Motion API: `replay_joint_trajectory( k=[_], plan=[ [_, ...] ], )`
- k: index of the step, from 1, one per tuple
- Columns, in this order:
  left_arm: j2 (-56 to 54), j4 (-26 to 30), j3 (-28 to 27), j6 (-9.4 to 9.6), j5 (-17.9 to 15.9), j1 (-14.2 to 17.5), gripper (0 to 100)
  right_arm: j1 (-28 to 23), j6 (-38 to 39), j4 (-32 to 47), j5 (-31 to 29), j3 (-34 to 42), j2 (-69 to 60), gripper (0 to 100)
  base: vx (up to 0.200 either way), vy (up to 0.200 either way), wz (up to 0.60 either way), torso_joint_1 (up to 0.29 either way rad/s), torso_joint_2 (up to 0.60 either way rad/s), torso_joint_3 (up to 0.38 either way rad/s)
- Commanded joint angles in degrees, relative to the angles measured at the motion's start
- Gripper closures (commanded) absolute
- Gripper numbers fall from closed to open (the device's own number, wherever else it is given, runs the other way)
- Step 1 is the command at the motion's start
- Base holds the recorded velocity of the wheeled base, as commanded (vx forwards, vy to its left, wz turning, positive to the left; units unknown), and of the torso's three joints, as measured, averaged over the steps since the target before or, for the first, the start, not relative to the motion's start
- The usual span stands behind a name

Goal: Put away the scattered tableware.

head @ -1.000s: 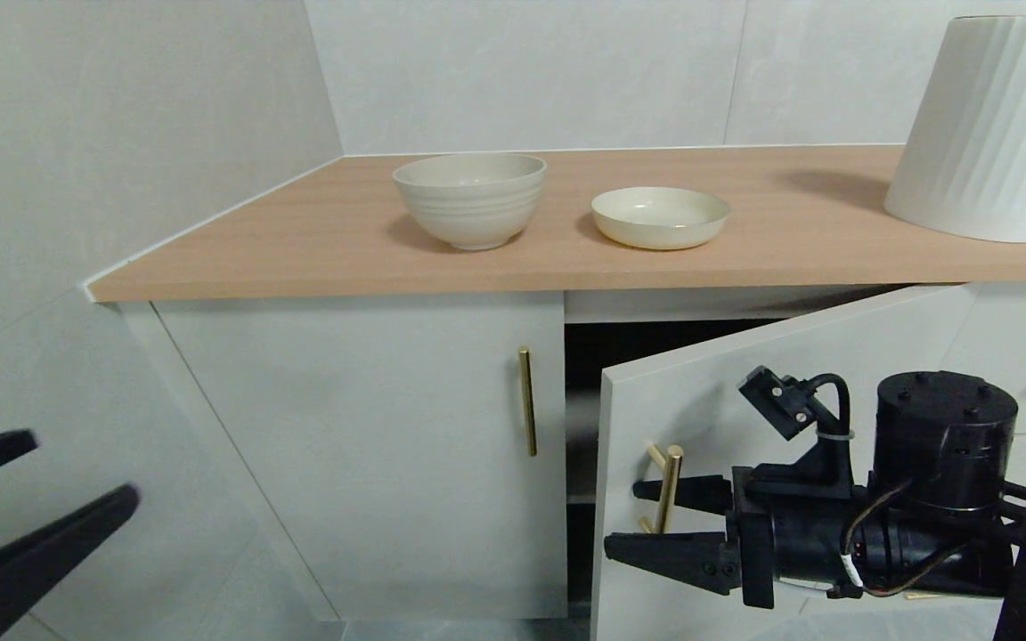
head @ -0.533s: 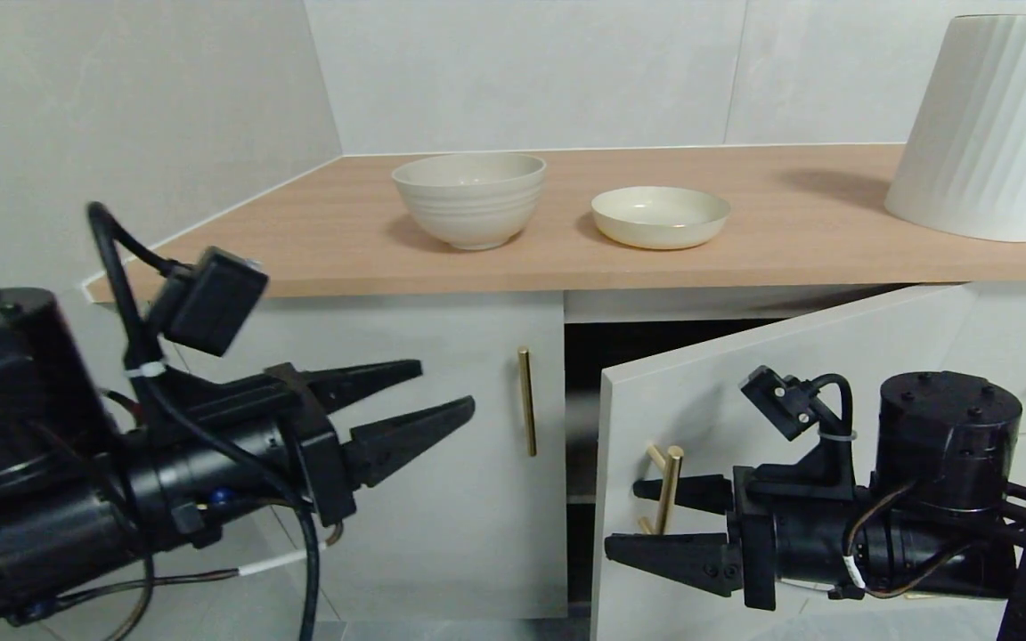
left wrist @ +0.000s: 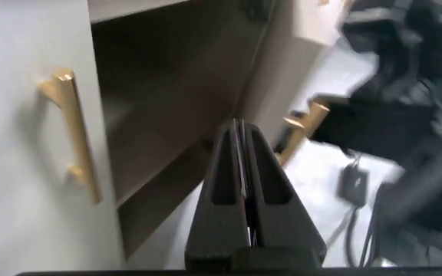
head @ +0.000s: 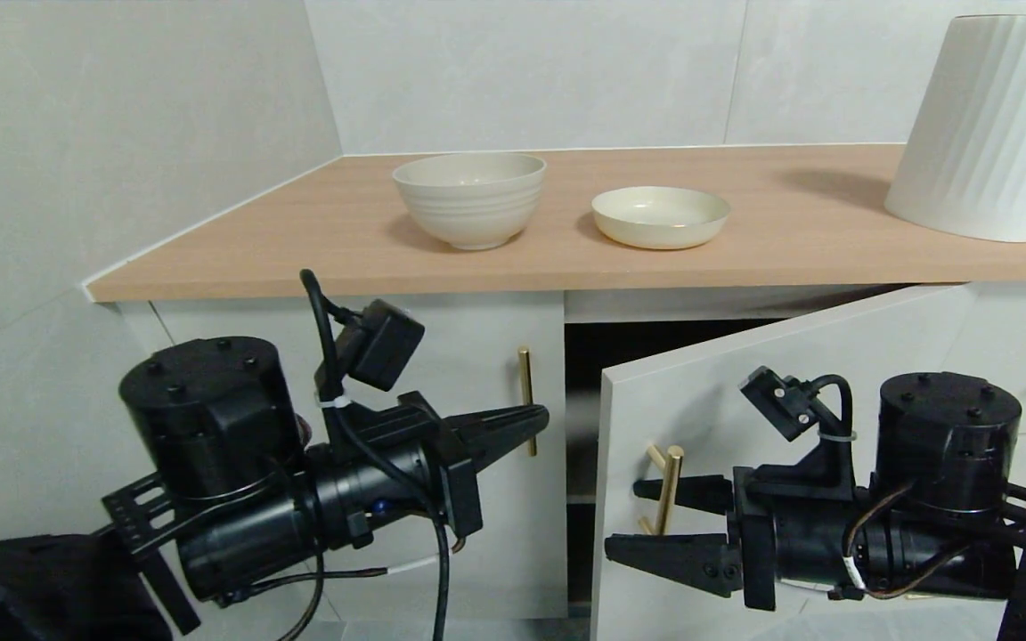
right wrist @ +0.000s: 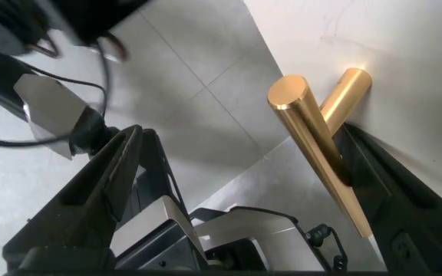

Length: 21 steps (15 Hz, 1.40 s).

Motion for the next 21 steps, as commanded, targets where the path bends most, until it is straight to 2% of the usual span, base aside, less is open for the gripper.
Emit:
replay_joint_trajectory(
  k=[1,2,4,10,13,17,19,21],
  plan=[
    [8.9,-5.7,-1.2,-4.01,-0.1,-0.4,100,0.0,0.0,0.0,0.0,-0.1,0.1,0,0.000,0.000,0.00,0.000,0.00,0.000],
    [11.0,-8.5,-1.7,-5.07,-0.1,-0.8,100,0.0,0.0,0.1,0.0,-0.1,0.1,0,0.000,0.000,0.00,0.000,0.00,0.000],
    [15.3,-11.5,-4.6,-5.24,-0.4,-1.6,100,0.0,0.1,0.1,0.0,-0.1,0.1,0,0.000,0.000,0.00,0.000,0.00,0.000],
    [18.4,-11.4,-9.9,-5.24,-0.5,-3.2,100,0.0,0.1,0.1,-0.1,-0.2,0.2,0,0.000,0.000,0.00,0.000,0.00,0.000],
    [17.9,-11.5,-9.7,-5.16,-0.4,-5.7,100,-0.1,0.0,0.1,-1.0,-0.5,2.1,0,0.000,0.000,0.00,0.000,0.00,0.000],
    [17.6,-11.6,-9.7,-4.89,-0.3,-6.4,100,-0.1,-0.1,0.1,-3.8,-0.6,1.9,0,0.000,0.000,0.00,0.000,0.00,0.000],
    [17.5,-11.5,-9.7,-4.89,-0.3,-6.5,100,-1.8,-0.7,0.1,-4.1,0.0,0.1,0,0.000,0.000,0.00,0.000,0.00,0.000],
    [17.8,-11.5,-9.8,-4.89,-0.3,-6.6,100,-6.8,-3.5,0.1,-4.1,1.4,-0.8,0,0.000,0.000,0.00,0.000,0.00,0.000]
  ],
)
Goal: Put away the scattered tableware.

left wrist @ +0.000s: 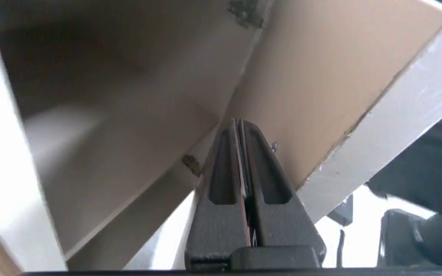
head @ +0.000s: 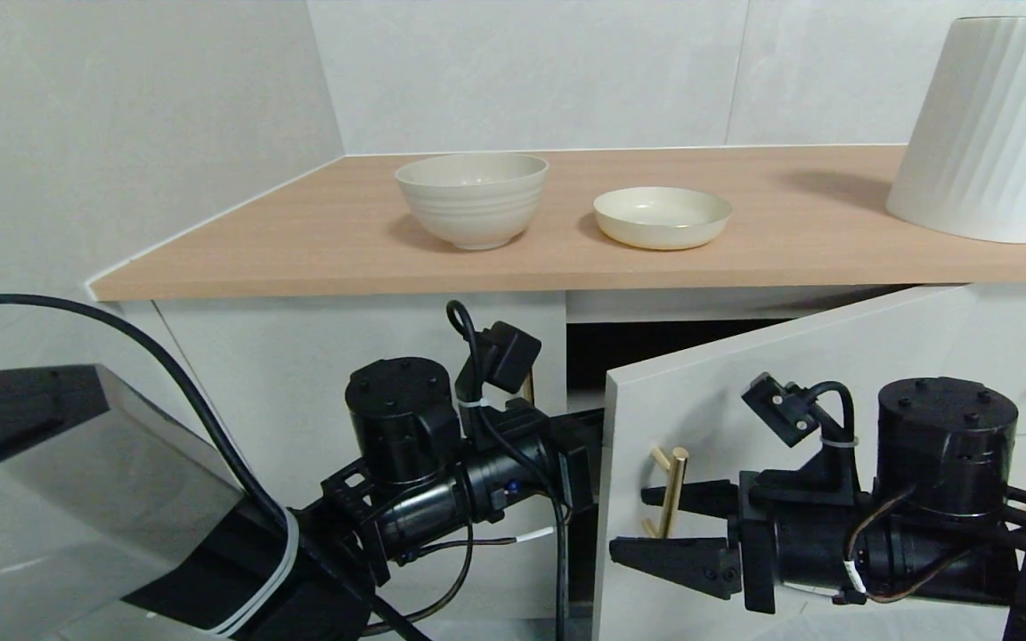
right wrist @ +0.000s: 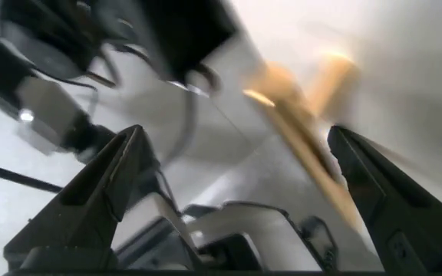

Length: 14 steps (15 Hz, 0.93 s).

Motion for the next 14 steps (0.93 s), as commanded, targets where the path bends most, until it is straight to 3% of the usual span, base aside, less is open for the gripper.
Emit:
replay_joint_trajectory(
  k=[1,6,10,14],
  plan=[
    [-0.2,-0.1,0.0,-0.05,-0.3,0.0,100,-4.3,-2.5,-0.7,-1.1,1.1,-1.3,0,0.000,0.000,0.00,0.000,0.00,0.000],
    [0.6,-0.1,0.2,-0.14,-0.1,0.0,100,-7.1,-10.5,-0.8,-10.0,9.6,-6.8,0,0.000,0.000,0.00,0.000,0.00,0.000],
    [-0.3,0.1,0.2,-0.14,0.1,0.0,100,-6.5,-10.4,0.0,-10.9,18.7,-18.8,0,0.000,0.000,0.00,0.000,0.00,0.000],
    [-0.1,0.2,0.2,-0.14,0.1,0.7,100,-6.5,-10.3,4.6,-10.9,22.6,-25.9,0,0.000,0.000,0.00,0.000,0.00,0.000]
  ],
)
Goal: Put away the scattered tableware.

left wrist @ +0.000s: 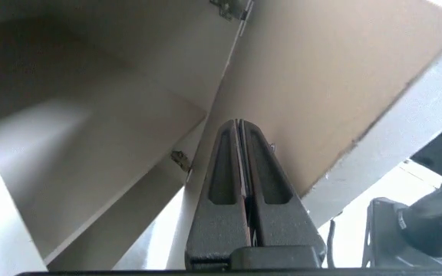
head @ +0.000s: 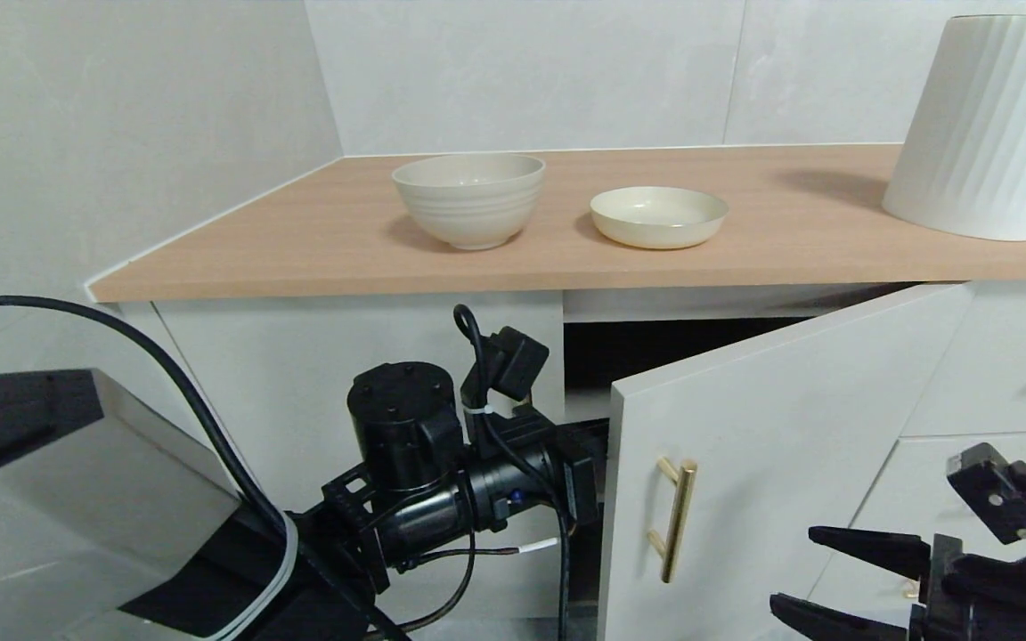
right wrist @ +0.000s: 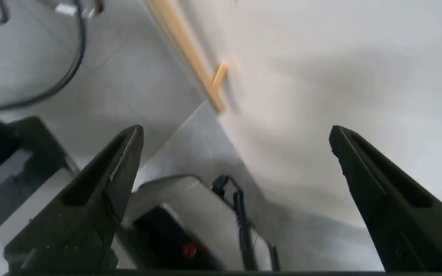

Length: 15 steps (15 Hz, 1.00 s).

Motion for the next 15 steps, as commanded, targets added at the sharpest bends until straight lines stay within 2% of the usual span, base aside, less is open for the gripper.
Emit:
replay_joint_trajectory(
  k=[1,4,8,15],
  plan=[
    [-0.3,-0.1,0.1,-0.06,0.3,0.1,100,0.1,0.1,2.7,0.3,1.1,-6.6,0,0.000,0.000,0.00,0.000,0.00,0.000],
    [1.0,0.0,-1.1,0.03,1.0,0.1,100,0.2,0.1,4.3,0.5,1.2,-6.8,0,0.000,0.000,0.00,0.000,0.00,0.000],
    [1.7,2.8,-4.0,-0.06,1.7,-0.4,100,0.3,0.1,4.3,0.6,1.2,-7.0,0,-0.200,0.000,0.00,0.004,0.00,0.000],
    [4.3,2.9,-5.0,0.12,3.0,-2.3,100,1.1,0.1,4.4,0.6,1.5,-7.8,0,0.000,0.000,0.00,0.000,0.00,0.000]
  ],
)
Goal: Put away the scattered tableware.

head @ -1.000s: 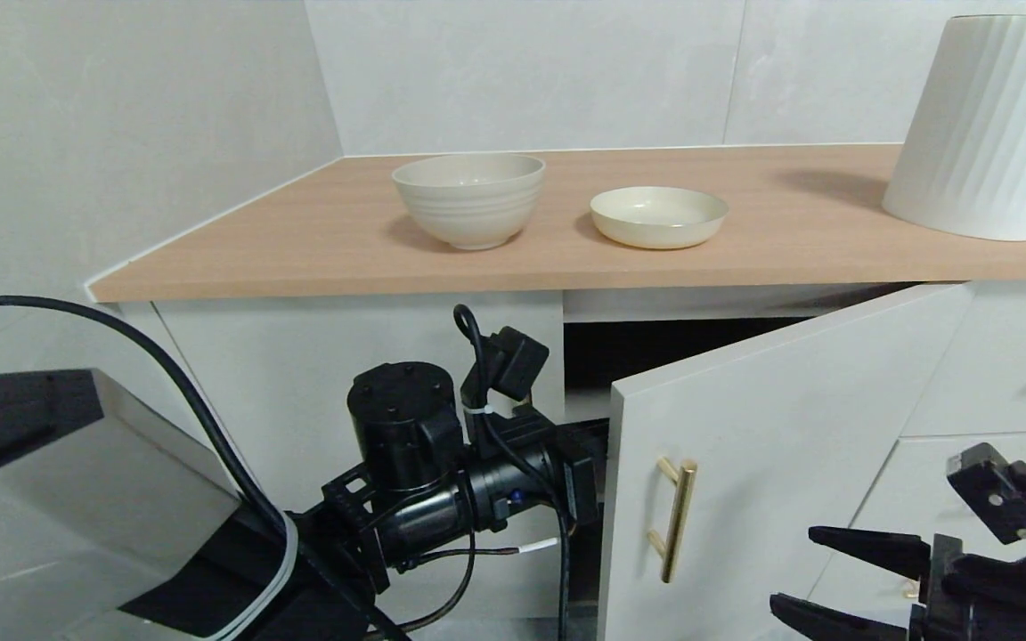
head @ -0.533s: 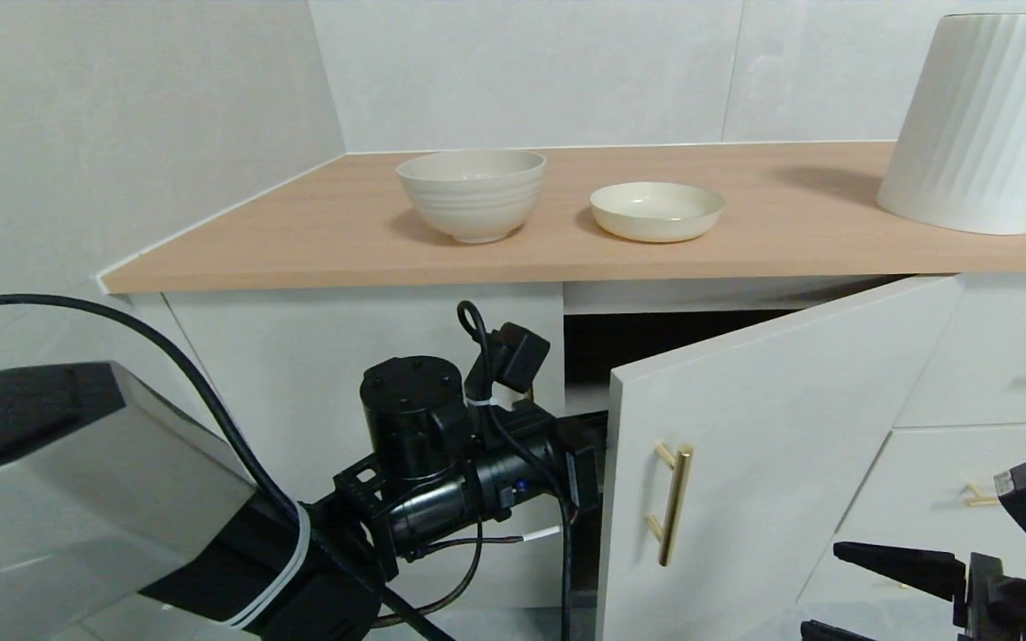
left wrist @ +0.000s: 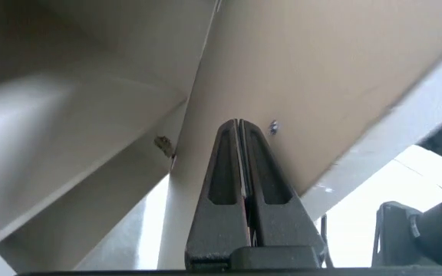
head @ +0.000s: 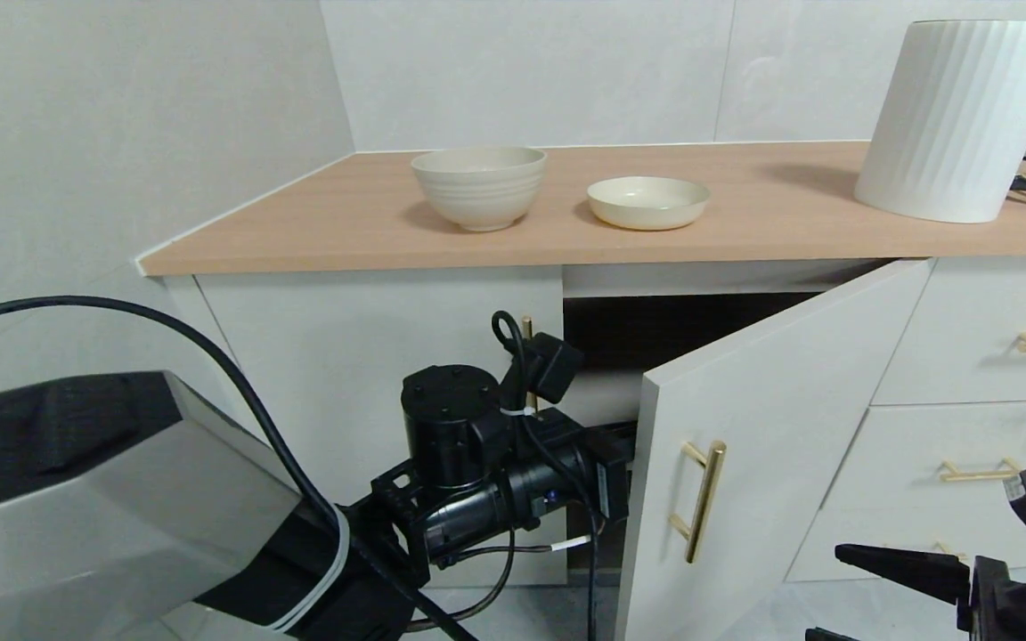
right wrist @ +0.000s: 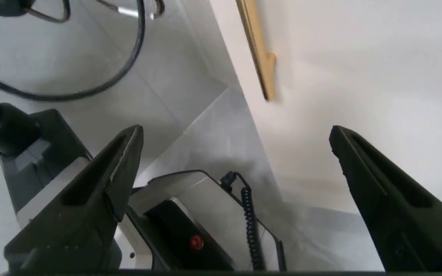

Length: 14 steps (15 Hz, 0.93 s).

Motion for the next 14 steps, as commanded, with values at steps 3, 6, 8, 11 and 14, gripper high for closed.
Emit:
replay_joint_trajectory(
  k=[3,6,8,11,14],
  plan=[
    [0.8,1.9,-2.3,-0.01,0.0,-0.1,100,0.4,0.0,0.2,0.0,0.2,-0.5,0,-0.133,0.000,0.00,0.005,0.00,0.002],
    [2.0,4.4,-5.2,-0.01,0.0,-0.1,100,0.5,0.0,0.2,0.1,0.1,-1.6,0,-0.067,0.000,0.00,0.004,0.00,0.001],
    [2.4,7.3,-7.5,-0.10,0.0,-0.1,100,1.8,0.0,0.2,0.0,0.1,-2.6,0,0.000,0.000,0.00,0.000,0.00,0.000],
    [2.8,9.4,-9.3,-0.10,1.1,-1.4,100,4.1,0.1,0.3,0.0,0.1,-4.3,0,0.000,0.000,0.00,0.000,0.00,0.000],
    [2.3,9.4,-10.8,-0.19,2.7,-7.0,100,8.6,0.2,1.5,0.4,0.0,-8.0,0,0.000,0.000,0.00,0.000,0.00,0.000]
  ],
)
